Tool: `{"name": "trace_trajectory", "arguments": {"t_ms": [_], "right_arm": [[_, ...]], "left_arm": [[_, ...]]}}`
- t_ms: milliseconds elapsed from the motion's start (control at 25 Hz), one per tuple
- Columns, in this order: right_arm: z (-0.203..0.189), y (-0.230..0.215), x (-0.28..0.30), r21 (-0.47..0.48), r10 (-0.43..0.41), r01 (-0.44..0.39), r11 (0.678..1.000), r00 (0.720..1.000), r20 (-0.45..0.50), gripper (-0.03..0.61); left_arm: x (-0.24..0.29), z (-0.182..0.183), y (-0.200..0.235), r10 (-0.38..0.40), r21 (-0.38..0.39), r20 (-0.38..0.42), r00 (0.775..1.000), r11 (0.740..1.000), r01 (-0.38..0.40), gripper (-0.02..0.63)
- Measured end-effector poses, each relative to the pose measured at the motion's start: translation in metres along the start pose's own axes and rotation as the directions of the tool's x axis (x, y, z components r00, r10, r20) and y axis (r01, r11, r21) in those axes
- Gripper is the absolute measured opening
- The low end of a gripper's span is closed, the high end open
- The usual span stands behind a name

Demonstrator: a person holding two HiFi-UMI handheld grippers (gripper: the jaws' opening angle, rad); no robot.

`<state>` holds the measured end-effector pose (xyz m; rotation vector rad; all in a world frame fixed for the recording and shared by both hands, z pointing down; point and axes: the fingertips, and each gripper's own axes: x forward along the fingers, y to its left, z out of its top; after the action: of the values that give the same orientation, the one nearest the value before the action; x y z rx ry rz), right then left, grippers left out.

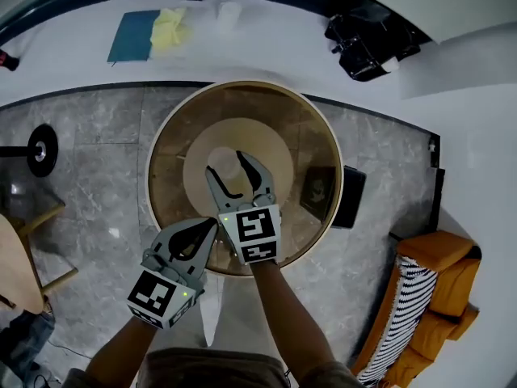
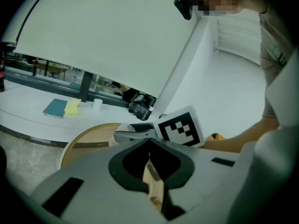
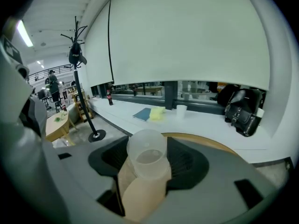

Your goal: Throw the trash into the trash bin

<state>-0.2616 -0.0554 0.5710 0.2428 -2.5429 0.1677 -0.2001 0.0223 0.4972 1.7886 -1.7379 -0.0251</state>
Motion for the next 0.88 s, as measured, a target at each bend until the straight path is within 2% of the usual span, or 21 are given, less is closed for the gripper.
{"name": "trace_trajectory", "arguments": {"t_ms": [160,320,600,880], "right_arm": [[-0.02,-0.062,-0.044,0.056,-0.109,0.109,0.992,0.994,-0.008,0.273],[-0.046,-0.133,-0.102,0.117,-0.23,0.23,0.966,0.973,-0.016,0.273],[-0.113,-0.246,-0.223,0.226,-0.43,0.434,0.872,0.9,-0.067,0.273],[-0.178,-0.321,-0.321,0.297,-0.546,0.559,0.774,0.827,-0.134,0.273]], "left_arm": [[0.043,0.001,-0.049,-0.103,0.038,-0.04,0.994,0.994,0.104,0.018],[0.09,-0.005,-0.108,-0.201,0.088,-0.094,0.975,0.974,0.209,0.018],[0.169,-0.029,-0.226,-0.378,0.129,-0.214,0.901,0.903,0.41,0.018],[0.227,-0.05,-0.325,-0.493,0.13,-0.287,0.821,0.829,0.544,0.018]]}}
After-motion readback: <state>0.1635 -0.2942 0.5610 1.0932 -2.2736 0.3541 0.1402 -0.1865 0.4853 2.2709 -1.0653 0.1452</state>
